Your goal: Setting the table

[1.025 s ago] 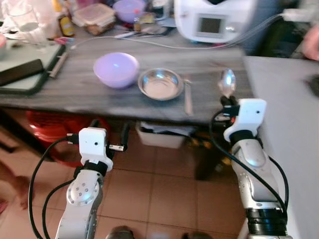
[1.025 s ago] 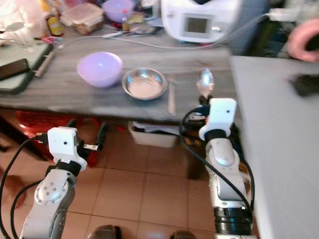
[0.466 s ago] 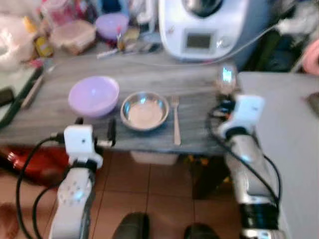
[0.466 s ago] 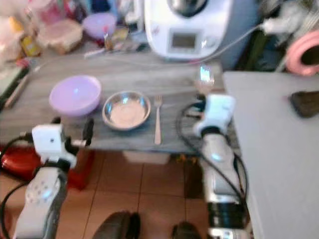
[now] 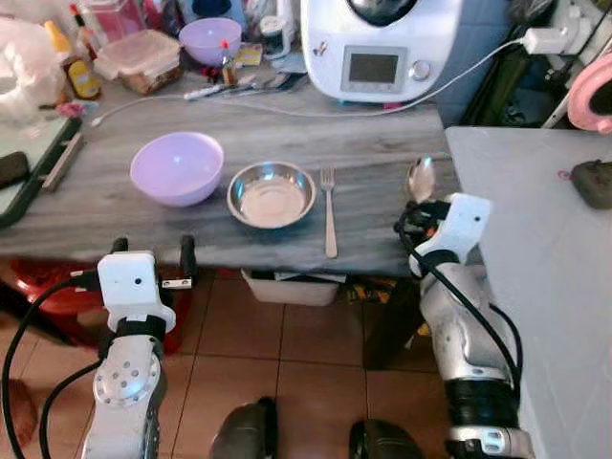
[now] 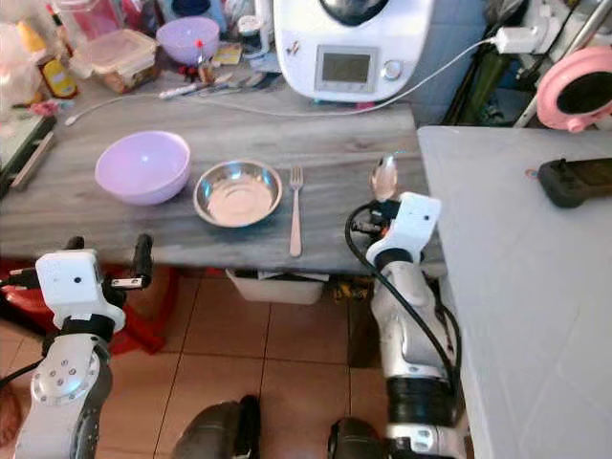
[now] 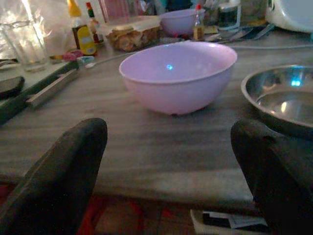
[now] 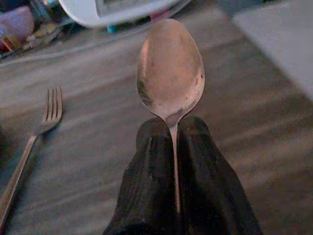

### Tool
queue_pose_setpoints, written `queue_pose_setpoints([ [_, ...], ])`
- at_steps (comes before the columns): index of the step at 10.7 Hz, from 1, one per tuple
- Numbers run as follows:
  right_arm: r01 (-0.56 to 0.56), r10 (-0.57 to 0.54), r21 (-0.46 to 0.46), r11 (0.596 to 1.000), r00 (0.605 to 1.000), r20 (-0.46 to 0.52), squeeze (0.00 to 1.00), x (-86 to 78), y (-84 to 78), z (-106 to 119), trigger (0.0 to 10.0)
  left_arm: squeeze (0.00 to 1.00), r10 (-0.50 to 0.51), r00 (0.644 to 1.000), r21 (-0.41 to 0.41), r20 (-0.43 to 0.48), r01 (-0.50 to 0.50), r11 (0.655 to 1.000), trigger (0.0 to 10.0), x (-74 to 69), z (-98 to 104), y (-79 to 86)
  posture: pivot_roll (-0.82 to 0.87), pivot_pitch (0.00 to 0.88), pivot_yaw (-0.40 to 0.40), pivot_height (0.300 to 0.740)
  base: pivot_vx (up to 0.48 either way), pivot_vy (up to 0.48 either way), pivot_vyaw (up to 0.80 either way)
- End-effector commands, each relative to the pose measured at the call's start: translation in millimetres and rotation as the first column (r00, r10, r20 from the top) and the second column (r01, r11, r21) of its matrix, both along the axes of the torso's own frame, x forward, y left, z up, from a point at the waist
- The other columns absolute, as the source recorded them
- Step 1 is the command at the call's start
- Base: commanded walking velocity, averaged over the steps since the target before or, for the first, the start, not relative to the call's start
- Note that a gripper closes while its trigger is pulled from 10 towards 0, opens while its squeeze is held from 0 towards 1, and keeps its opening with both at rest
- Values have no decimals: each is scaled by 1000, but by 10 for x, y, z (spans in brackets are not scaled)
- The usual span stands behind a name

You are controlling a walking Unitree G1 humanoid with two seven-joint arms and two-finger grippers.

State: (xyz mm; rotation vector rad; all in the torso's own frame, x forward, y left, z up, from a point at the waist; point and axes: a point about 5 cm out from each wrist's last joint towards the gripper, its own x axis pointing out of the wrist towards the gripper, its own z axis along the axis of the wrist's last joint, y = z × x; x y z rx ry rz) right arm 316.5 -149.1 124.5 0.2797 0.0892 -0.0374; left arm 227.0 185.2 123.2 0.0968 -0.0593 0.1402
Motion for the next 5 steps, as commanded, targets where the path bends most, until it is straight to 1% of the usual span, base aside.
queue_pose_setpoints([
  [1, -20, 21, 53, 998, 999, -26, 0, 73, 109, 13, 10000, 0, -7, 1000, 19, -4, 7, 1000, 10000, -5, 23, 10, 74, 190, 39, 740, 0, 0, 0],
  [2, -59, 63, 85, 995, 997, -46, 0, 154, 253, 31, 10000, 0, -26, 1000, 25, -11, 27, 999, 10000, -16, 21, -16, 78, 200, 38, 740, 0, 0, 0],
  [3, -83, 87, 88, 993, 995, -47, 0, 202, 311, 65, 10000, 0, -34, 999, 20, -14, 34, 999, 10000, -32, 20, -31, 79, 213, 37, 740, 0, 0, 0],
  [5, -97, 105, 102, 990, 992, -74, 0, 244, 336, 50, 10000, 0, -43, 999, 17, -28, 44, 999, 10000, -57, -11, -48, 77, 213, 38, 740, 0, 0, 0],
])
